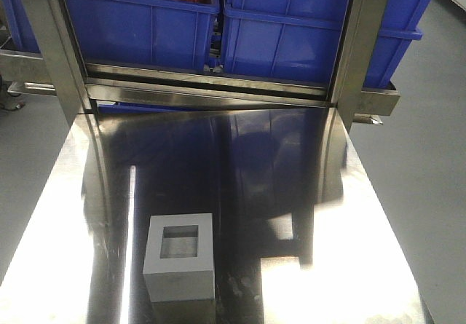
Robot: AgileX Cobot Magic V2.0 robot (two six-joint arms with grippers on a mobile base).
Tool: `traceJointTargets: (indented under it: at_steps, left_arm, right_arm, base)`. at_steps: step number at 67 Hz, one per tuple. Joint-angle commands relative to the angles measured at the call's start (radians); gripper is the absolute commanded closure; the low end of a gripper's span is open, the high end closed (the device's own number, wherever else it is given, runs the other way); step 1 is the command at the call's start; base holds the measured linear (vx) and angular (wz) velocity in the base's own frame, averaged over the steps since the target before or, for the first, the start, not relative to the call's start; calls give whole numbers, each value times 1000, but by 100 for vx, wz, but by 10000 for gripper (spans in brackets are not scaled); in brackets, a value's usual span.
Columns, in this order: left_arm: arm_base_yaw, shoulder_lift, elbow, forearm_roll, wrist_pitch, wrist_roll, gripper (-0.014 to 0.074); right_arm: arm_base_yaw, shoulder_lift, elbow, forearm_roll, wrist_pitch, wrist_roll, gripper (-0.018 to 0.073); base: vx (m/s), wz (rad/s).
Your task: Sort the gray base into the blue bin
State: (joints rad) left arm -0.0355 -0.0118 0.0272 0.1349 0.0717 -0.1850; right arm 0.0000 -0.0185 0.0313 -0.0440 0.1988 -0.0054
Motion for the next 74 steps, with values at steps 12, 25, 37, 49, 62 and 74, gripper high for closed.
traceJointTargets:
  at_steps: [12, 25, 37, 49, 62, 74]
  left_arm:
    - [-8, -16, -16, -7, -89, -7, 603]
    - [-8, -12, -101, -7, -90, -7, 603]
    - [-8, 94, -211, -8, -21, -13, 603]
    - [-8, 297, -334, -19, 125, -51, 603]
    - [-8, 499, -417, -34, 275, -51, 603]
    - [-8, 586, -418, -34, 304, -51, 603]
  right_arm:
    - [-5, -8, 6, -8, -74, -7, 564]
    - [-5, -8, 6, -8, -74, -7, 564]
    - [-5, -8, 6, -8, -74, -7, 564]
    - [-5, -8, 6, -8, -71, -7, 564]
    - [-5, -8, 6, -8, -72, -7, 564]
    - [-5, -8, 6, -8, -72, -7, 564]
  base:
    - [0, 0]
    - [0, 0]
    - [0, 0]
    - [0, 0]
    - [0, 0]
    - [0, 0]
